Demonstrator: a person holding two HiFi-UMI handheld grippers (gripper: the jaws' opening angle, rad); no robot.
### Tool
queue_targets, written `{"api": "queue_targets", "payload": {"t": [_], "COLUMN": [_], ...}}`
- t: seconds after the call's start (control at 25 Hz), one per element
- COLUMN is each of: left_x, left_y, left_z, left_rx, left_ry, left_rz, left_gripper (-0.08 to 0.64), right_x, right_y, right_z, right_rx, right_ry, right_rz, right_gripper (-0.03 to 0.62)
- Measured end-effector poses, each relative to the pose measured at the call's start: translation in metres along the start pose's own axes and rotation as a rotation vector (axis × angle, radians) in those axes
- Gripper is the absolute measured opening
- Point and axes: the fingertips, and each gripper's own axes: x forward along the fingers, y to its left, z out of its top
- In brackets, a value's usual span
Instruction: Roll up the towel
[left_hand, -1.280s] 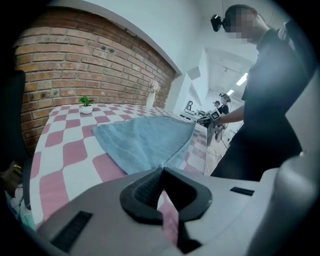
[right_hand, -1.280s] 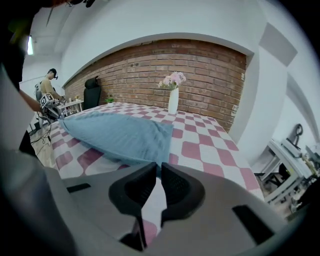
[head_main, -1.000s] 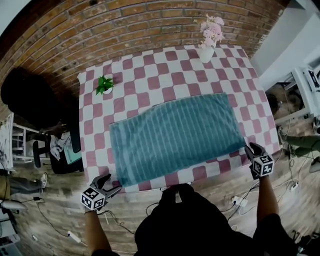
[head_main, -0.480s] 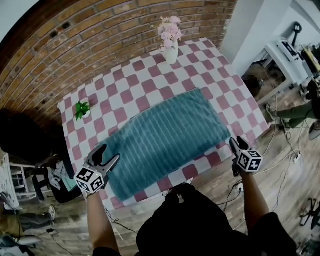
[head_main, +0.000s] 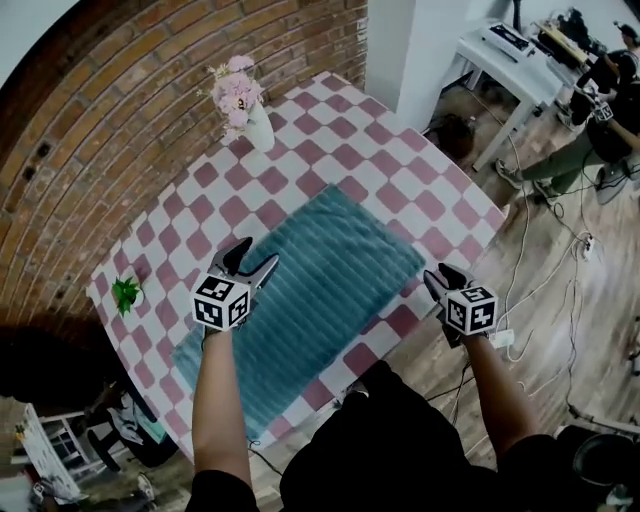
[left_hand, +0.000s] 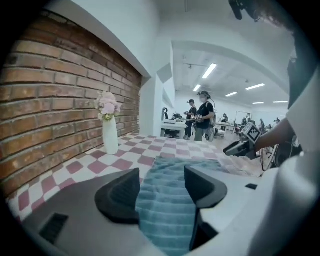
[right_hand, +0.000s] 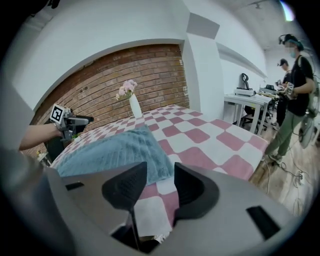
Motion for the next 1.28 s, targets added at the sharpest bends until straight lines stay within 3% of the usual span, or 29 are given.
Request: {"api": "queue_targets", "payload": {"t": [0.24, 0.32, 0.48, 0.6, 0.76, 0.96, 1.12, 1.28], "left_x": [0.108, 0.142, 0.198, 0.228, 0.262, 0.283, 0.283, 0.280], "left_y": [0.012, 0.008, -0.010, -0.016, -0.016, -0.008, -0.007, -0.011], "left_z": [0.029, 0.034, 0.037, 0.033, 0.023, 0.014, 0.003, -0.003], "left_rx": [0.126, 0.238, 0.541, 0.686, 0.732, 0.795, 0.885, 0.915], "left_ry": [0.141, 0.207, 0.347, 0.442, 0.536, 0.612, 0.702, 0.748], "left_rz": [-0.073, -0.126, -0.246, -0.329, -0.416, -0.487, -0.563, -0.619], "left_gripper": [0.273, 0.270, 0.272, 0.268, 0.240, 0.153, 0.160, 0.146], "right_x": [0.024, 0.029, 0.038, 0.045, 0.049, 0.052, 0.057, 0.060], "right_y": [-0.010, -0.012, -0.013, -0.014, -0.019, -0.019, -0.024, -0.023], "right_z": [0.005, 0.007, 0.006, 0.001, -0.007, -0.009, -0.010, -0.014], "right_rx": [-0.078, -0.099, -0.111, -0.118, -0.121, -0.083, -0.089, -0.080], "right_ry": [0.054, 0.063, 0.100, 0.137, 0.171, 0.181, 0.183, 0.221], "right_rz": [-0.003, 0.004, 0.036, 0.048, 0.046, 0.061, 0.055, 0.067], "right_gripper": [0.153, 0.153, 0.158, 0.167, 0.167, 0.167, 0.167, 0.167]}}
